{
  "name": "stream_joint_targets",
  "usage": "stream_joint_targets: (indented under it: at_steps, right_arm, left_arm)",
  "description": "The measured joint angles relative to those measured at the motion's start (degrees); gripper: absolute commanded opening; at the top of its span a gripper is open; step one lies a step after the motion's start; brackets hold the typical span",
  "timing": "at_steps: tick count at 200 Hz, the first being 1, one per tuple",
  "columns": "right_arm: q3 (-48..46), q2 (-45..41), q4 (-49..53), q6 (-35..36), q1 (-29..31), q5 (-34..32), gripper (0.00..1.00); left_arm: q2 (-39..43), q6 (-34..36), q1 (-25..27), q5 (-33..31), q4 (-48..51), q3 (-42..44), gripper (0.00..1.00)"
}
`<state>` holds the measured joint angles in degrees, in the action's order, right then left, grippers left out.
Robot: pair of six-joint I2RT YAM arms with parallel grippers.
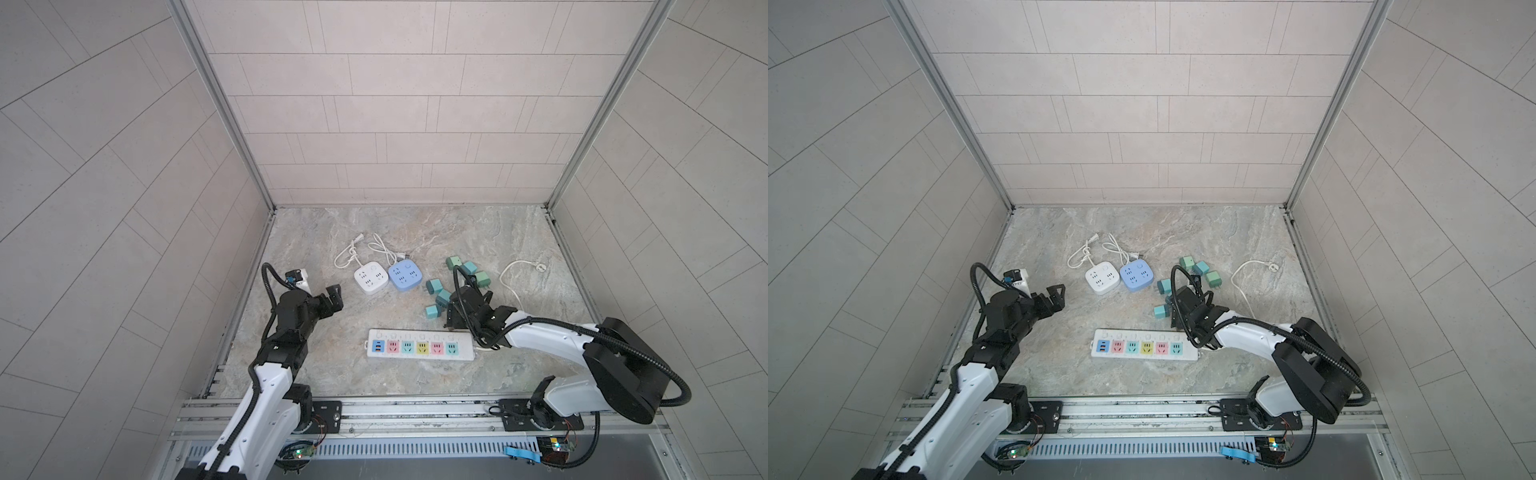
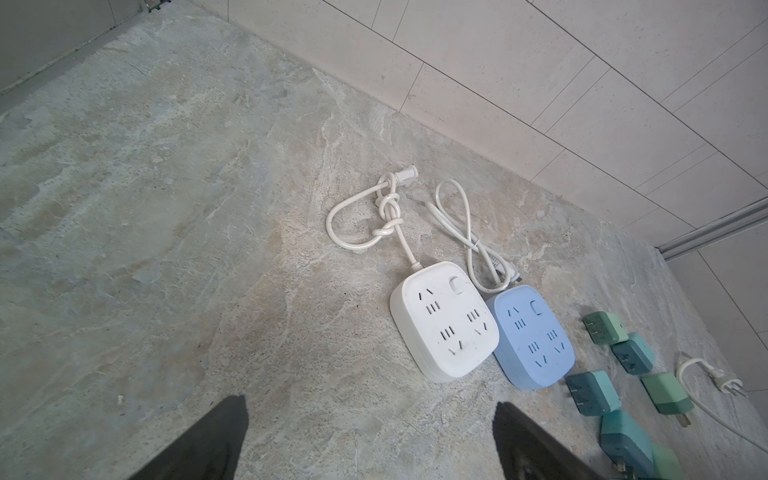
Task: Insert the plug
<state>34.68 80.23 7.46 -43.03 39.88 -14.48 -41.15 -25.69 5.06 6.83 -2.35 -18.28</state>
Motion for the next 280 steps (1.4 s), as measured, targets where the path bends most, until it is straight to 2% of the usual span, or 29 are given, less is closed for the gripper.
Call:
stream_joint_targets:
  at_steps: [101,135,206,247,280]
  right_arm:
    - [-5.33,-9.53,5.33,-1.27,0.20,-6.97,0.87]
    - [-5.33,-11.10,5.99,-1.86,0.46,-5.73,0.87]
    - [-5.86,-14.10,1.29,-8.26,8.90,-4.74,0.86]
    - [-7.82,-14.73,-2.91,-13.86,14.34,-5.84,0.78]
    - [-8.70,-14.62,-4.26,-17.46,15.19,-7.48,0.74]
  left_arm:
    - [1.44,-0.24,0.00,0.00,0.02,0.42,1.00]
    - [2.01,-0.24,0.00,0.02,0.04,0.63,1.00]
    - [2.14,-0.26,0.00,0.00,0.04,0.63,1.00]
    - [2.69,-0.28,0.00,0.00,0.04,0.63,1.00]
    - [3.08,-0.33,0.00,-0.02,0.04,0.63,1.00]
